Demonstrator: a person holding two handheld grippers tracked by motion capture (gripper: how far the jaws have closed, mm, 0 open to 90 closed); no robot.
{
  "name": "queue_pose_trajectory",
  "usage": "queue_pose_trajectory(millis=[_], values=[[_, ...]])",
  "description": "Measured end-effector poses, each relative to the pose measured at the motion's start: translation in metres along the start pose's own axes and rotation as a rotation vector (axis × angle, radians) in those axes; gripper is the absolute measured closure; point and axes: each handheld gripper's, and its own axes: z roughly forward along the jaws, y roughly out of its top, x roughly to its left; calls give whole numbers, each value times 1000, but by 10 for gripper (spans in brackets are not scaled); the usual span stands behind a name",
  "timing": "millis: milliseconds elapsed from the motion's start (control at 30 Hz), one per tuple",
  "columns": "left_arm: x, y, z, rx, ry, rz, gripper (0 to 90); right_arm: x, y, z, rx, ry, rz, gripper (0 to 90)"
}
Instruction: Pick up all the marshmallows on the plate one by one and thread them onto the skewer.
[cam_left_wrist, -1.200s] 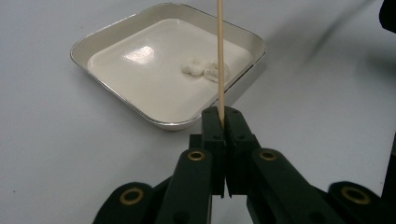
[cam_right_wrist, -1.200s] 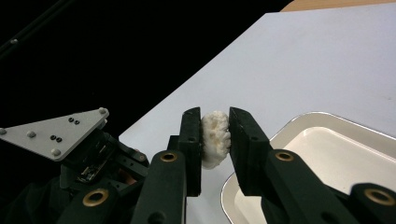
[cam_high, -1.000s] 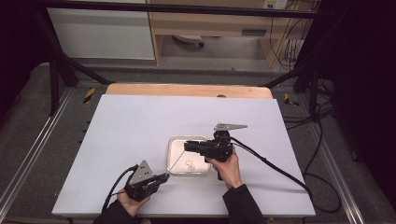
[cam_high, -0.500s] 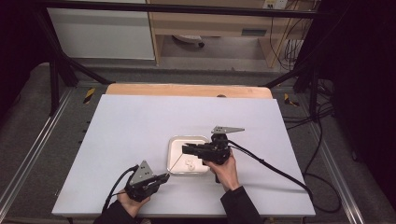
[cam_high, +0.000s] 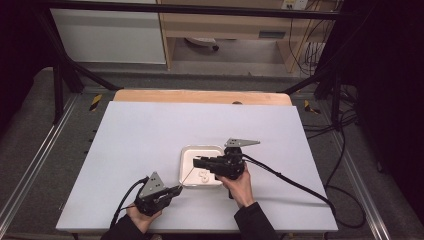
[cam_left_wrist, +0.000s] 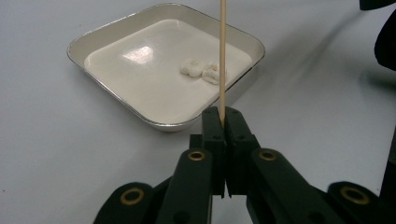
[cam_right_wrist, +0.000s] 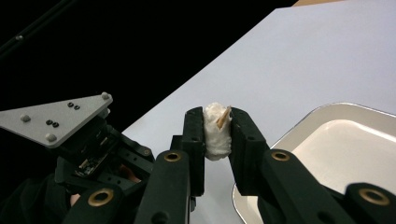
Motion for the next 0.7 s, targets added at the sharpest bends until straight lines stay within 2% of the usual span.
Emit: queue_pose_trajectory(millis=[33, 67, 133, 200, 300, 533, 700], values=[[0, 3, -1, -11, -3, -9, 885, 0, -2, 3, 37, 14, 6, 780], [-1, 5, 0, -12, 6, -2, 885, 1, -6, 8, 51, 18, 10, 778], [-2, 5, 2, -4, 19, -2, 885, 2, -11, 11, 24, 7, -7, 778], [-1, 3, 3, -1, 20, -10, 885, 2, -13, 13, 17, 6, -1, 775], [-2, 5, 4, -14, 18, -13, 885, 1, -17, 16, 40, 14, 6, 767], [-5, 7, 12, -6, 26, -11, 884, 2, -30, 23, 84, 14, 0, 759], [-4, 7, 13, -5, 20, -14, 884, 3, -33, 24, 92, 1, -14, 744]])
